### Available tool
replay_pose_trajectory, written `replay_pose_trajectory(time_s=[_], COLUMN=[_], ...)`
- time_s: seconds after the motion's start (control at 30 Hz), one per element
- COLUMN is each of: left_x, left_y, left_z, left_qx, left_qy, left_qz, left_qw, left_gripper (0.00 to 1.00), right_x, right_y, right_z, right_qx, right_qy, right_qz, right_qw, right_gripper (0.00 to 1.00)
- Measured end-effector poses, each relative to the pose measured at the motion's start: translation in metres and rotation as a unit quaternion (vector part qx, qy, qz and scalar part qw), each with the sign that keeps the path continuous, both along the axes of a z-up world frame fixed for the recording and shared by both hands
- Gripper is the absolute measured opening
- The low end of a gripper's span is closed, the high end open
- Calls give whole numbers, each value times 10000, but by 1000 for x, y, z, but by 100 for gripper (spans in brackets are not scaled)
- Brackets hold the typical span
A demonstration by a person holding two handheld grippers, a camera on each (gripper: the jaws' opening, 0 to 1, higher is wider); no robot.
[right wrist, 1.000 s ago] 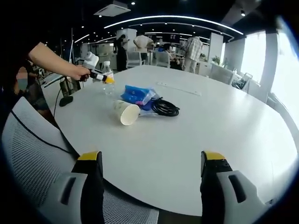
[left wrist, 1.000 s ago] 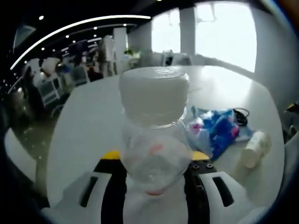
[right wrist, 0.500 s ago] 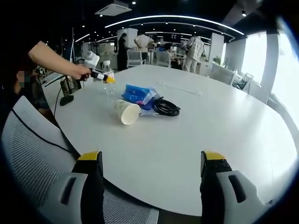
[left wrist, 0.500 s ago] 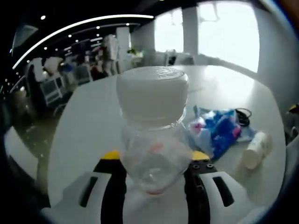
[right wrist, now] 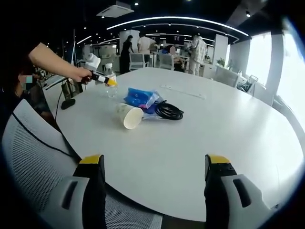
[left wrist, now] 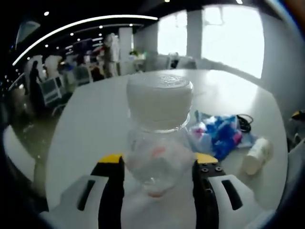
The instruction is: Arrange the tabletop items into an orderly group along one side of the table until the central work area is clear of visible clutter.
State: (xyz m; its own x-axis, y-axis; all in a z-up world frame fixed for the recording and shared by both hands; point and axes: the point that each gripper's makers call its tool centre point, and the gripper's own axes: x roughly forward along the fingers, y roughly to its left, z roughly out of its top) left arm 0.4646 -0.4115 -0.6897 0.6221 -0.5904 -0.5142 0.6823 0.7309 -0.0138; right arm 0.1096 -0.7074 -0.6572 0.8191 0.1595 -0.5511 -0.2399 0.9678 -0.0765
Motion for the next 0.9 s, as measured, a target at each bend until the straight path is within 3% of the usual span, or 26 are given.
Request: replay_pose_trajectory(time_s=[0.27, 0.4, 0.6, 0.73, 0.9], left_x=[-15, -29, -43, -58, -72], left_y=[7, 6, 7, 8, 15], left_z=[7, 8, 19, 22, 24], left_qx=[3, 48, -133, -73, -6], left_qy=[-44, -68, -136, -161, -79], left_qz=[89, -18, 9, -15, 165], left_qw=[10000, 10000, 9998, 9998, 9998], left_gripper=[62, 70, 71, 73, 83], right_x=[1, 2, 2, 3, 4], right_y=[1, 2, 4, 4, 5], right_z=[2, 3, 4, 6, 7], right_qx=[42, 85, 131, 165, 184], right_qy=[-53, -87, -127, -167, -196], right_qz=[2, 10, 47, 49, 60], right_qw=[10000, 9999, 9998, 9997, 9996], right_gripper=[86, 86, 87, 87, 87])
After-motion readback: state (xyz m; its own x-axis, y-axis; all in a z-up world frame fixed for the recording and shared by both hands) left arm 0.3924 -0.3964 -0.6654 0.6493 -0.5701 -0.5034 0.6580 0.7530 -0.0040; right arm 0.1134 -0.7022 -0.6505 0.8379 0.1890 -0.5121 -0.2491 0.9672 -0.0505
